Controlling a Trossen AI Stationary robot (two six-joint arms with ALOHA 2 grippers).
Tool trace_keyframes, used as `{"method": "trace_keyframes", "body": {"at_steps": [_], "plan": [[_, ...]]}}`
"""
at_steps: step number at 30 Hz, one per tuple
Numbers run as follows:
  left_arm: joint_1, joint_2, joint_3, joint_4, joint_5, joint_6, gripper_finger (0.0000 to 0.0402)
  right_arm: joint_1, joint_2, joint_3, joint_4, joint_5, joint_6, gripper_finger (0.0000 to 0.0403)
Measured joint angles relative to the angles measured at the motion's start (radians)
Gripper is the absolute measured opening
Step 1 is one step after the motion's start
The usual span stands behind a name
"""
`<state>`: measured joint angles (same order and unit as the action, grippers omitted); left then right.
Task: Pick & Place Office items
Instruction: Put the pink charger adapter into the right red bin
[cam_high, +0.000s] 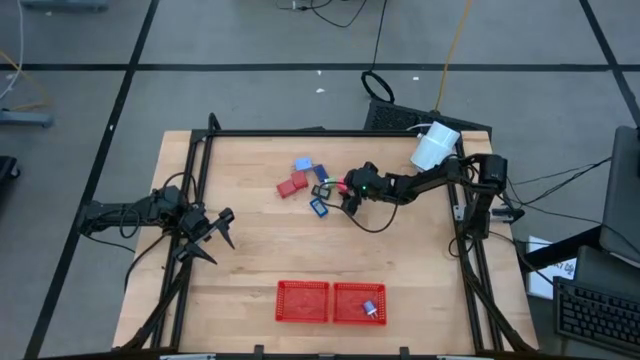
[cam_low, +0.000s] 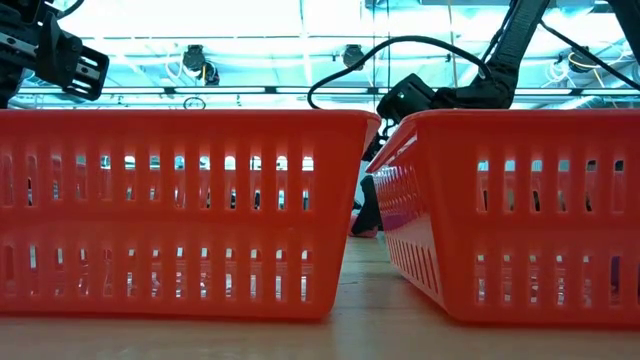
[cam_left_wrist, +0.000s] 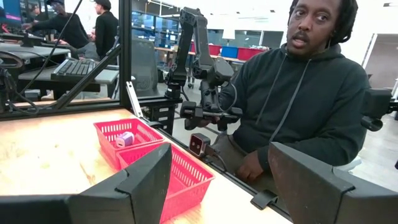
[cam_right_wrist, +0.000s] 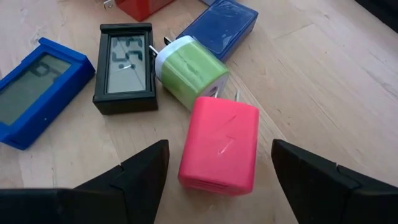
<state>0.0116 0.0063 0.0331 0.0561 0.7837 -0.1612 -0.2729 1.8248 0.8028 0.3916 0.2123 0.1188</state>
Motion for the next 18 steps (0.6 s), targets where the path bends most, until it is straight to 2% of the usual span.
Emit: {"method": "trace_keyframes", "body": {"at_steps": [18], "plan": [[0.000,0.000,0.000,0.000,0.000,0.000,0.0271,0.000,0.000,0.000,0.000,0.000,0.000,0.0270]]}}
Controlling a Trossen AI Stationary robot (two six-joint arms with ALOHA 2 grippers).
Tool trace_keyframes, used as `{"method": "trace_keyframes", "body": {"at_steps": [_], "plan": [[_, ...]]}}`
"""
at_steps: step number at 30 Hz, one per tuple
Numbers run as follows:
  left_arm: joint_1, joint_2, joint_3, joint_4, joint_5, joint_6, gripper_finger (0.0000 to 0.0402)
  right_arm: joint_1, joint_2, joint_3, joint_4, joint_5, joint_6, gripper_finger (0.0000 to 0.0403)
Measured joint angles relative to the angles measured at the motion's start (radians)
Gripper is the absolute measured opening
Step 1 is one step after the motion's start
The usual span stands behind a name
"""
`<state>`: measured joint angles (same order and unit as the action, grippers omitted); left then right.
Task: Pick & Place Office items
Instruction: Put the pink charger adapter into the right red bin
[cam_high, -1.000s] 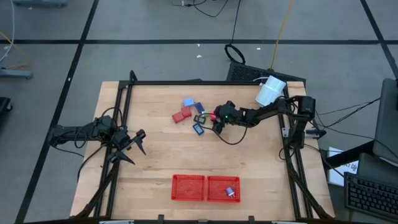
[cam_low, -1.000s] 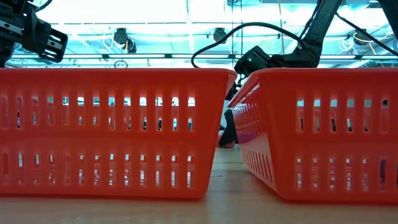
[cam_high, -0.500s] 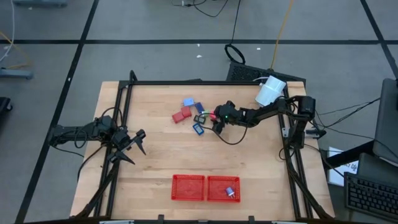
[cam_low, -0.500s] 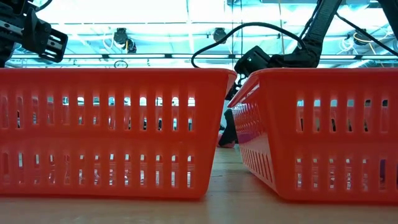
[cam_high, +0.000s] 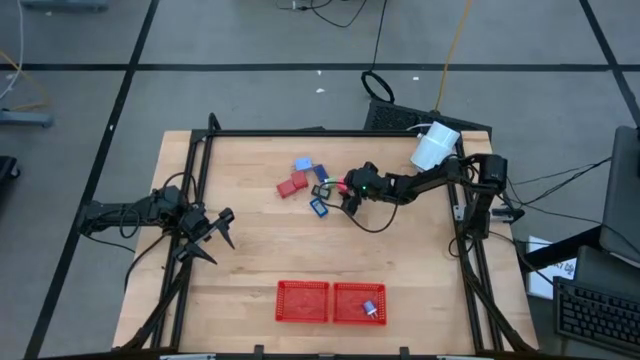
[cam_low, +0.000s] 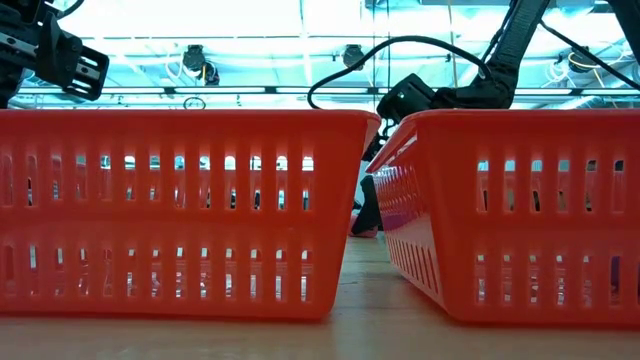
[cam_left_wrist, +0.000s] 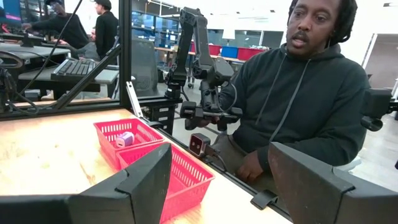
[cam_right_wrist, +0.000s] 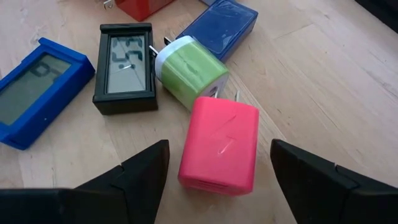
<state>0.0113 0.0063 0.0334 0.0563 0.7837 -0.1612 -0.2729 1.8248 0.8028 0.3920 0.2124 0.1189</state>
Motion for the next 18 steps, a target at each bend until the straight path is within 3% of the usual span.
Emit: {"method": "trace_keyframes", "body": {"at_steps": [18], "plan": [[0.000,0.000,0.000,0.000,0.000,0.000,0.0271,0.000,0.000,0.000,0.000,-0.003,0.000,0.0184]]}}
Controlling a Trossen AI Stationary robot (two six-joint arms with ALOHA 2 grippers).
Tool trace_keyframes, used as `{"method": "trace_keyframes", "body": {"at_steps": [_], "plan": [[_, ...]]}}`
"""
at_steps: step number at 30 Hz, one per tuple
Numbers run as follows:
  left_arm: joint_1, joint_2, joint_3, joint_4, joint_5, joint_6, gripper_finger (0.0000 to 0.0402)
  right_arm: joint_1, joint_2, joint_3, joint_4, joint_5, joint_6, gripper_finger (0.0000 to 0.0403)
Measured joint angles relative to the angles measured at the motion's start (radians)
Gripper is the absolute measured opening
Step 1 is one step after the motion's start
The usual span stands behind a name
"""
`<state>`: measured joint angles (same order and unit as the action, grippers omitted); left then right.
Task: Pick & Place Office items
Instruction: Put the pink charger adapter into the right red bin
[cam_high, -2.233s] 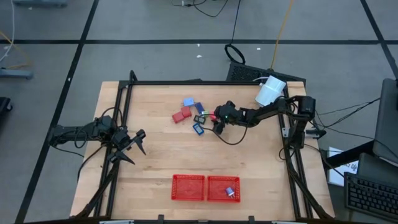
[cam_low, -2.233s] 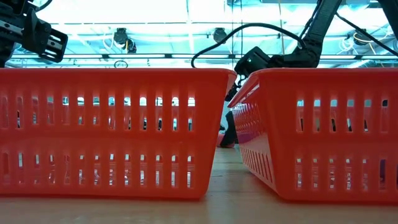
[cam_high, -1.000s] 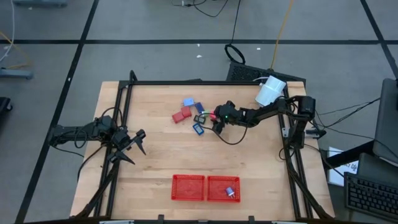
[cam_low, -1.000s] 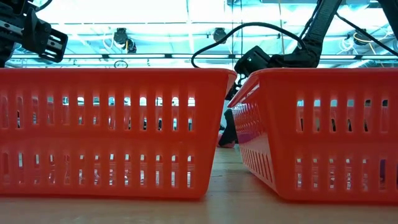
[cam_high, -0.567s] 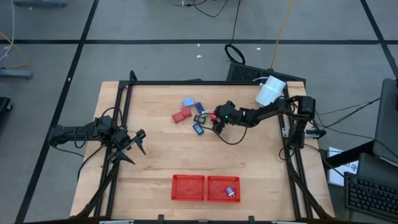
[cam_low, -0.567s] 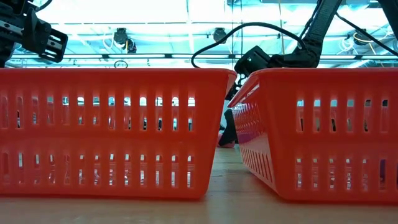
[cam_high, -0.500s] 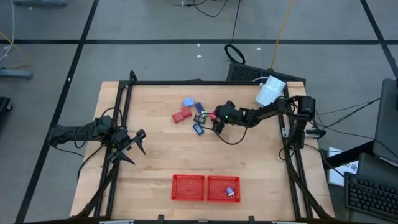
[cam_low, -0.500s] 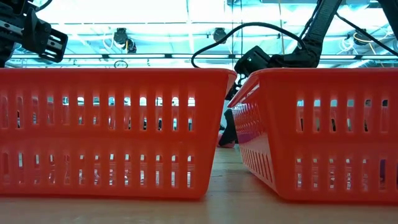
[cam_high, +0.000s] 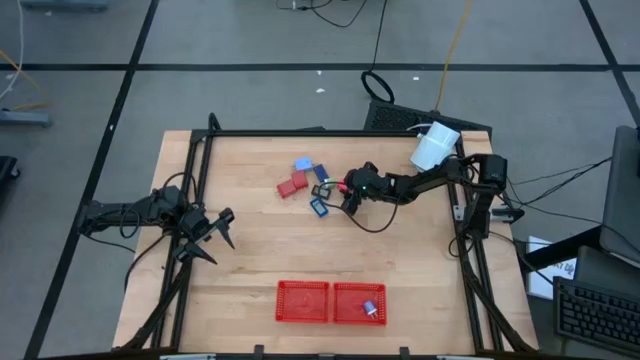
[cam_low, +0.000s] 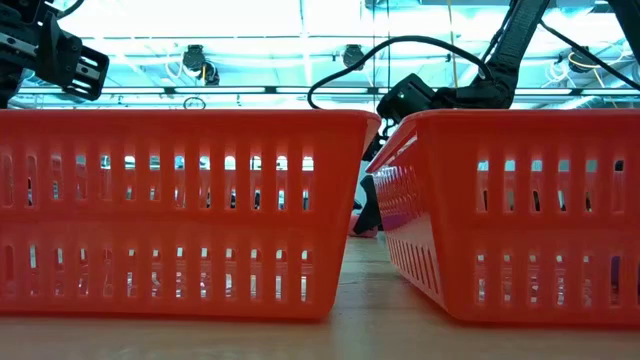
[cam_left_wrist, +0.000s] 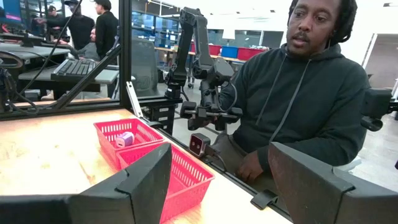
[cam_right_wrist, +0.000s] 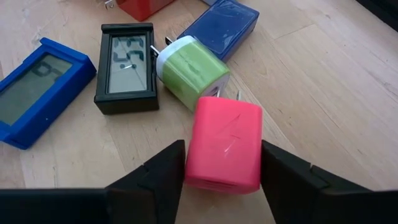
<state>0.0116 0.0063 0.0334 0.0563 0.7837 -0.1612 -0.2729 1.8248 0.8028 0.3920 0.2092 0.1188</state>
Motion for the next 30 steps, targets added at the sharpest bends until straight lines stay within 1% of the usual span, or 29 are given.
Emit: {"method": "trace_keyframes", "body": {"at_steps": [6,30], "plan": [[0.000,0.000,0.000,0.000,0.000,0.000,0.0271,0.000,0.000,0.000,0.000,0.000,0.000,0.0167],[0.000,0.000,0.000,0.000,0.000,0.000,0.0271,0.000,0.000,0.000,0.000,-0.001,-0.003,0.0166]]}}
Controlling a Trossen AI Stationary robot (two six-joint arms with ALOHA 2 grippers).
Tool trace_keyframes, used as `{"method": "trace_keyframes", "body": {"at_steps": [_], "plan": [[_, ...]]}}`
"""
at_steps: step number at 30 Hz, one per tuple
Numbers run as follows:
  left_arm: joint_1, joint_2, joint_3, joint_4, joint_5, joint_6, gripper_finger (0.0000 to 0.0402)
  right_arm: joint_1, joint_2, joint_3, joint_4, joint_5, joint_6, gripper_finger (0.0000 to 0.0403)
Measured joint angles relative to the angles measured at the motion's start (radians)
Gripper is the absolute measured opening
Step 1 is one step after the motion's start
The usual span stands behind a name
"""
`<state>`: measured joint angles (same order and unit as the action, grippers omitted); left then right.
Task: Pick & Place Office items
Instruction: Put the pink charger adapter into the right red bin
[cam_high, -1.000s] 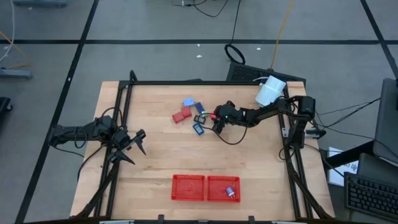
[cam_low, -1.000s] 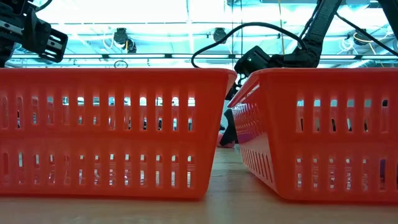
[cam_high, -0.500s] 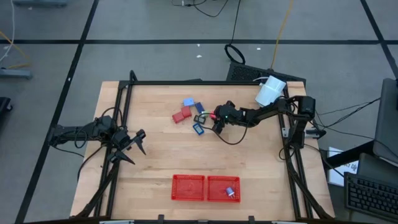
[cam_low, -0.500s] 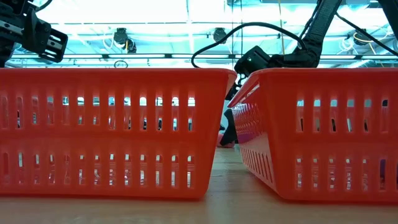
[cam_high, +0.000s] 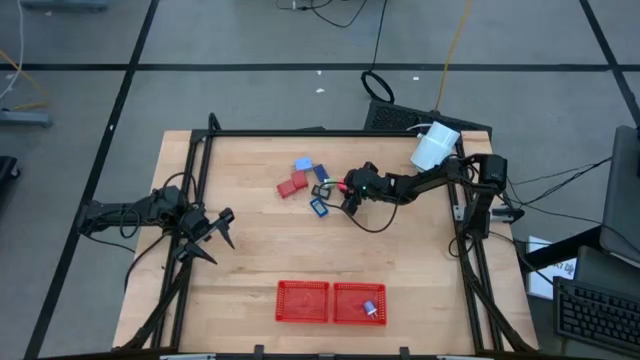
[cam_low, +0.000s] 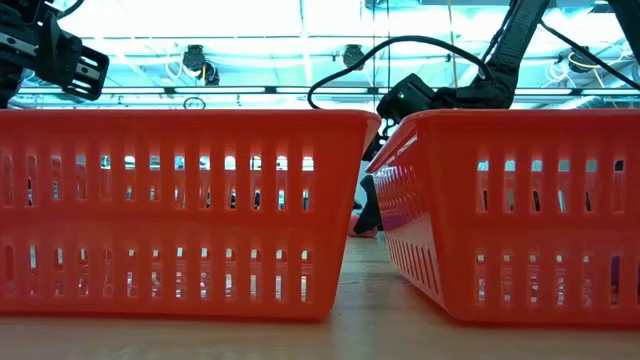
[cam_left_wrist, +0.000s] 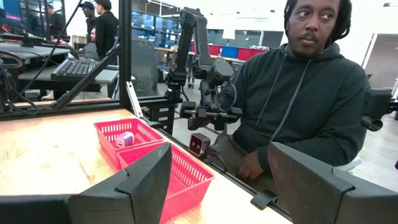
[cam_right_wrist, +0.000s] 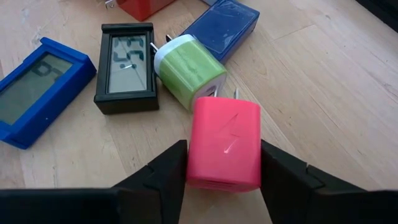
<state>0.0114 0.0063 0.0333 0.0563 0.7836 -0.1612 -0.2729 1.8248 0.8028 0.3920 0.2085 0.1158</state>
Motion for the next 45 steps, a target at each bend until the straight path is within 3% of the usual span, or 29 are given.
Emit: {"method": "trace_keyframes", "body": {"at_steps": [21,32,45], "plan": [[0.000,0.000,0.000,0.000,0.000,0.000,0.0271,0.000,-0.021,-0.001,-0.020,-0.002,-0.018,0.0166],[0.000,0.000,0.000,0.000,0.000,0.000,0.0271,0.023,-0.134,-0.002,-0.118,-0.003,-0.036,0.0166],[0.000,0.000,0.000,0.000,0.000,0.000,0.0271,0.138,-0.313,-0.001,-0.197,-0.002,-0.080,0.0166]]}}
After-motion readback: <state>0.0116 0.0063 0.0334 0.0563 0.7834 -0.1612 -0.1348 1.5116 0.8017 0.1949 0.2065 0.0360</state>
